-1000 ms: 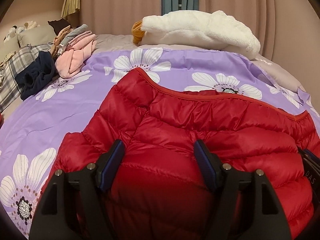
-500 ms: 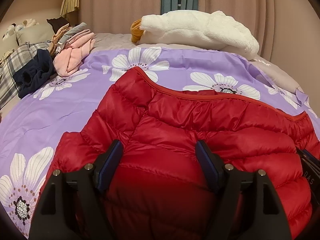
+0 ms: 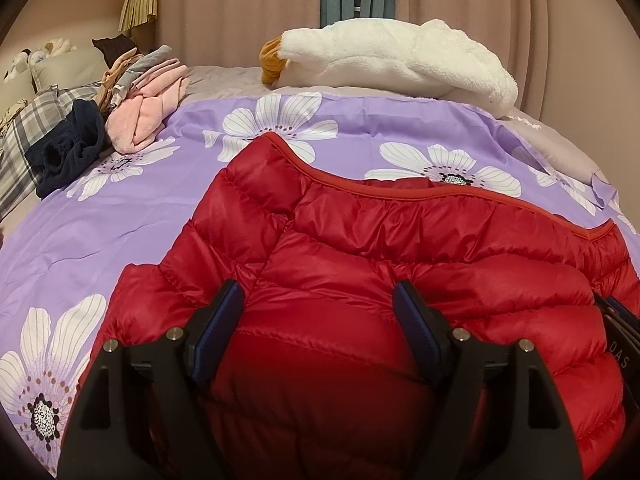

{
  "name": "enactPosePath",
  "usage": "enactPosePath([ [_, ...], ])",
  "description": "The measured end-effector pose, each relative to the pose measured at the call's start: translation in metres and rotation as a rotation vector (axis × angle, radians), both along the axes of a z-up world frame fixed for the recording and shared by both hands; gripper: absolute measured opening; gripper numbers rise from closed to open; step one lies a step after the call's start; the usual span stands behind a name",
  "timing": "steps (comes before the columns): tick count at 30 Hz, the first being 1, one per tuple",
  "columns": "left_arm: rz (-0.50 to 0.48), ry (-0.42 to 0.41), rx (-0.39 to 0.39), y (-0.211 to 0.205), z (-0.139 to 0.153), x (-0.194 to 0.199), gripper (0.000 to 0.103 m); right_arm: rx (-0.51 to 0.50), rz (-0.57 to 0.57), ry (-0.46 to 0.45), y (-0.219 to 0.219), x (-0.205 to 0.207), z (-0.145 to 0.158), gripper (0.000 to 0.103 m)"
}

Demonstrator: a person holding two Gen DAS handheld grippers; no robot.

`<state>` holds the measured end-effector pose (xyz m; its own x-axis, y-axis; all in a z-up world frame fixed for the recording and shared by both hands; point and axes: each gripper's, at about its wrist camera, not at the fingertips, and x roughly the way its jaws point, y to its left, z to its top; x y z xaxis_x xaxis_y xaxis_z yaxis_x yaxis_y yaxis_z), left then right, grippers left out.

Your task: Fold large clothes

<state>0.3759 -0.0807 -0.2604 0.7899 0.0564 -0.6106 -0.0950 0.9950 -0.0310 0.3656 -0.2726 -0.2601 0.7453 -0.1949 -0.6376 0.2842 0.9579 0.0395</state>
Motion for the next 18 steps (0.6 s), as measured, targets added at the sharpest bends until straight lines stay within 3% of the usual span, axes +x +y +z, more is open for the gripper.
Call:
enactPosePath([
  [14, -0.003, 0.005, 0.008, 0.0, 0.006, -0.002, 0.081, 0.002, -0.004, 0.015, 0.0, 0.0, 0.003, 0.041],
  [16, -0.006, 0.036, 0.087, 0.0, 0.013, -0.005, 0.086, -0.032, 0.0, 0.086, 0.005, 0.005, 0.01, 0.042],
  [18, -0.016, 0.008, 0.166, 0.005, 0.022, -0.02, 0.087, -0.04, 0.015, 0.121, 0.01, 0.0, 0.021, 0.042],
])
